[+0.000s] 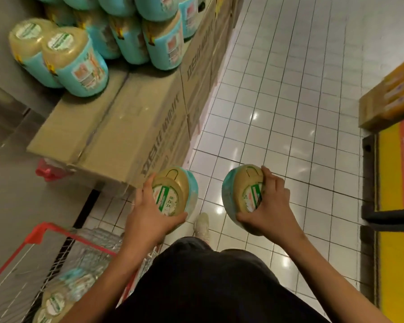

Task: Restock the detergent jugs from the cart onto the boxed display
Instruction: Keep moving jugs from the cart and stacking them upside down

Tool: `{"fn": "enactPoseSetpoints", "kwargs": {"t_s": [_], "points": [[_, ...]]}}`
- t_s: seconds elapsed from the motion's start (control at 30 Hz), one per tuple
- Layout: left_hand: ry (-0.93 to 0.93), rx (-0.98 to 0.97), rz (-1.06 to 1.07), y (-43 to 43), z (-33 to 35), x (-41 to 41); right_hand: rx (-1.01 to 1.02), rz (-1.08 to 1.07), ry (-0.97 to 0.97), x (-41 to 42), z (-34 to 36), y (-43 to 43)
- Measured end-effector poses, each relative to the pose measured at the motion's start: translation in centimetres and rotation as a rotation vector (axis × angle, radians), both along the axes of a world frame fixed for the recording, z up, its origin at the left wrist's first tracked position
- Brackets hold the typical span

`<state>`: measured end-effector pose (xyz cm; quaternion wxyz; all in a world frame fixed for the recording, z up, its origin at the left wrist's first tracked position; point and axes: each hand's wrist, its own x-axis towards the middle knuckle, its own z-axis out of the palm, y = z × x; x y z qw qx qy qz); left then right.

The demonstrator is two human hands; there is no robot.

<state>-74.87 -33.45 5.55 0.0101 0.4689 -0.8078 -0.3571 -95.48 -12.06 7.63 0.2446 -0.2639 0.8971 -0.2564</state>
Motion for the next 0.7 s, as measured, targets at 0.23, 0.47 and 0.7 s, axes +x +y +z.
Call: {"fn": "enactPoseSetpoints", "kwargs": {"t_s": [0.23, 0.47, 0.7], "points": [[0.051, -0.037, -0.025, -7.0, 1.9, -9.8, -0.027, 0.000, -0.006, -10.5, 0.8, -6.5], [0.029, -0.057, 0.108, -11.4, 2.9, -16.1, -0.005, 0.177, -0.039, -20.5, 0.5, -13.4], [0.094, -0.081, 0.415, -12.2, 4.2, -19.0, 0.002, 0.504, -0.107, -27.2, 2.0, -22.4]]}}
